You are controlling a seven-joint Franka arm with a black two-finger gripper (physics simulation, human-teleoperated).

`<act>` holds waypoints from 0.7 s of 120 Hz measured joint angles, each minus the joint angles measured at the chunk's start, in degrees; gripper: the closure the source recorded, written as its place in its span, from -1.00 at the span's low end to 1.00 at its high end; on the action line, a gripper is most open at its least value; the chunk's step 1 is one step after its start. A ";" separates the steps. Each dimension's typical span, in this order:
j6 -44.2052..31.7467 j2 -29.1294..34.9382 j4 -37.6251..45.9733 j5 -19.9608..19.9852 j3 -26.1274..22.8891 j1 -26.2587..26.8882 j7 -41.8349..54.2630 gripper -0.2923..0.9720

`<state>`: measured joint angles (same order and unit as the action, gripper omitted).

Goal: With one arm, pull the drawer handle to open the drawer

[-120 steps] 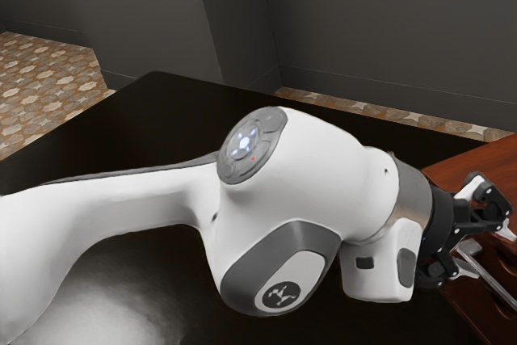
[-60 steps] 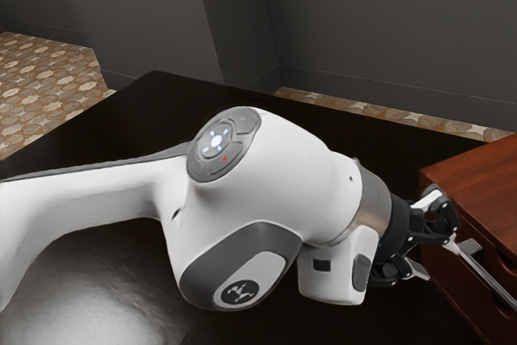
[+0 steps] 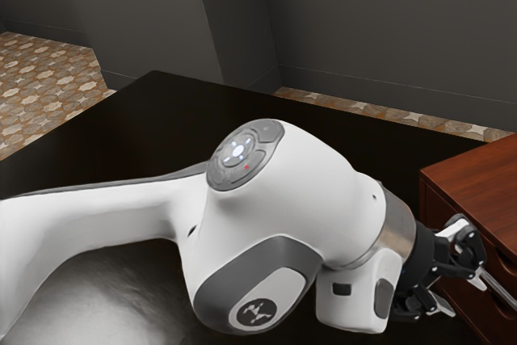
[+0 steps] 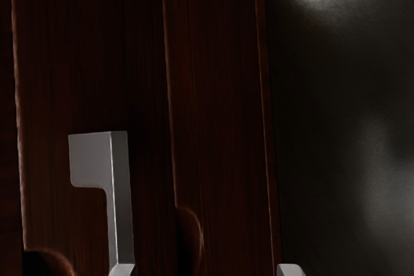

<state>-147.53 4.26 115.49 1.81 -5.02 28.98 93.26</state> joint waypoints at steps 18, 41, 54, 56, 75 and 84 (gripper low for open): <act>0.08 -1.19 -1.63 0.96 -0.15 0.08 0.15 0.19; 0.12 -4.08 -4.35 1.33 -0.81 0.98 0.23 0.19; 0.13 -5.22 -5.42 1.31 -1.14 1.49 0.27 0.19; 0.13 -5.37 -5.60 1.30 -1.14 1.61 0.28 0.19; 0.16 -7.15 -7.21 1.20 -1.00 2.20 0.35 0.19; 0.18 -7.82 -7.90 1.15 -0.92 1.49 0.39 0.19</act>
<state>-147.35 -3.57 107.59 2.96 -5.93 30.46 93.64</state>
